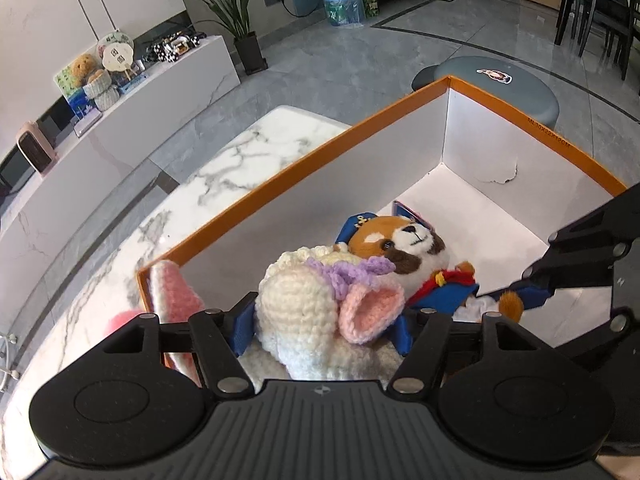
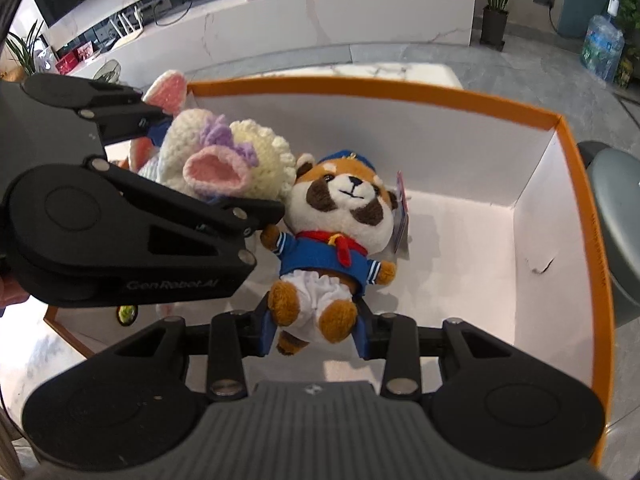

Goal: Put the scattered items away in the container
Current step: 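Carry bunny with left tool while right tool carries raccoon into the orange box, release both, then withdraw both tools from the box toward the remaining items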

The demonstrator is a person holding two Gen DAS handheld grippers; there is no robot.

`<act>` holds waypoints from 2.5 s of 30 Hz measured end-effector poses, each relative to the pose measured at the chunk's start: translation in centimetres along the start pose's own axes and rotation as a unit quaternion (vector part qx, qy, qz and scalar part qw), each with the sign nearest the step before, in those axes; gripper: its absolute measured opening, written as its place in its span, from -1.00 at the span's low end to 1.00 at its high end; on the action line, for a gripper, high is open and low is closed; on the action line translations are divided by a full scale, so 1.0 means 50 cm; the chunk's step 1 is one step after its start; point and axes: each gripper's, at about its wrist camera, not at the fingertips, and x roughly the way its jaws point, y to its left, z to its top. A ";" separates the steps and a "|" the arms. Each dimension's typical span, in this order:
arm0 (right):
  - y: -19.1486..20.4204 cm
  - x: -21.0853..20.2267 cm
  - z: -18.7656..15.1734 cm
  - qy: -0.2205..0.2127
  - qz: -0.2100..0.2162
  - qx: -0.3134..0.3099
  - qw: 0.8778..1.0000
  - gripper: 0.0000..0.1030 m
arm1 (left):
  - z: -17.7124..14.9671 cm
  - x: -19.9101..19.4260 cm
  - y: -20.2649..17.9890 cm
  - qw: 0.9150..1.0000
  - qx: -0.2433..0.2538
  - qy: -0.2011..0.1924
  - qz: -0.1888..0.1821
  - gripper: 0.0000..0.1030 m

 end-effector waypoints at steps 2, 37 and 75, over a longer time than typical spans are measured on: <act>-0.002 0.003 -0.001 0.008 0.007 0.002 1.000 -0.21 | -0.002 -0.001 0.002 1.000 -0.002 0.001 -0.004 0.51; 0.047 -0.024 -0.008 0.043 -0.021 0.000 0.999 0.18 | -0.097 -0.218 0.092 0.995 -0.076 -0.057 0.012 0.56; 0.455 -0.243 -0.214 -0.180 -0.015 0.002 0.984 0.25 | -0.546 -0.512 0.204 0.964 -0.223 -0.085 0.121 0.56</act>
